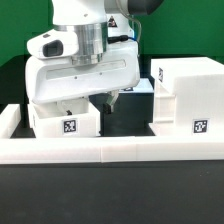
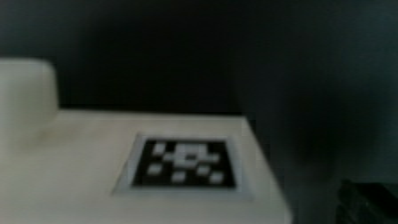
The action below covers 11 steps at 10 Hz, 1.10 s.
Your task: Assemble drawer
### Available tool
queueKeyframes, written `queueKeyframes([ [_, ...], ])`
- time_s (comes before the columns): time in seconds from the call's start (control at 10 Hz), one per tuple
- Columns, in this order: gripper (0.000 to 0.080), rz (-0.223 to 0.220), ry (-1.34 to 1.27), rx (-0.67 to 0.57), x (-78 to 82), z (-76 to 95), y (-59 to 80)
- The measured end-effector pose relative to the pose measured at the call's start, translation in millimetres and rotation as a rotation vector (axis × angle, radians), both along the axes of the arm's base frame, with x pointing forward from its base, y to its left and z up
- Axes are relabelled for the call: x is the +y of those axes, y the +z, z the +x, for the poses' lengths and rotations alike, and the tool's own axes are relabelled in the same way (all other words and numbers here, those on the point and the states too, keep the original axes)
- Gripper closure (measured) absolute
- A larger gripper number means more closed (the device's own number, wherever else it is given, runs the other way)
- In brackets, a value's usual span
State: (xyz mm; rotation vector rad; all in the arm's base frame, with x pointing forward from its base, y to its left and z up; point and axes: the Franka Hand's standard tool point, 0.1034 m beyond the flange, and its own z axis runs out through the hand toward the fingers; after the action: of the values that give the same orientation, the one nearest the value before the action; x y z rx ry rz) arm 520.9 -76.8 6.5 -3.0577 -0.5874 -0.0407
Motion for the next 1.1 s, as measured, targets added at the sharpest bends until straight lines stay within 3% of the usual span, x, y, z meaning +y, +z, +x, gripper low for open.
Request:
queueKeyframes([
  [0.1, 0.0151, 0.000, -0.002, 0.001, -1.2, -0.6, -0.5],
  [0.2, 0.0252, 0.000, -0.002, 0.002, -1.5, -0.9, -0.7],
  [0.3, 0.0406, 0.000, -0.002, 0.002, -1.4, -0.9, -0.8],
  [0.4, 0.0406, 0.000, -0.003, 0.002, -1.6, -1.0, -0.8],
  [0.5, 0.0589, 0.000, -0.002, 0.002, -1.5, -0.9, -0.8],
  [0.6, 0.0589, 0.000, -0.002, 0.001, -1.6, -0.2, -0.3],
  [0.7, 0.0752, 0.000, -0.002, 0.000, -1.7, 0.5, 0.2],
  [1.1, 0.0759, 0.000, -0.002, 0.000, -1.7, 0.4, 0.0],
])
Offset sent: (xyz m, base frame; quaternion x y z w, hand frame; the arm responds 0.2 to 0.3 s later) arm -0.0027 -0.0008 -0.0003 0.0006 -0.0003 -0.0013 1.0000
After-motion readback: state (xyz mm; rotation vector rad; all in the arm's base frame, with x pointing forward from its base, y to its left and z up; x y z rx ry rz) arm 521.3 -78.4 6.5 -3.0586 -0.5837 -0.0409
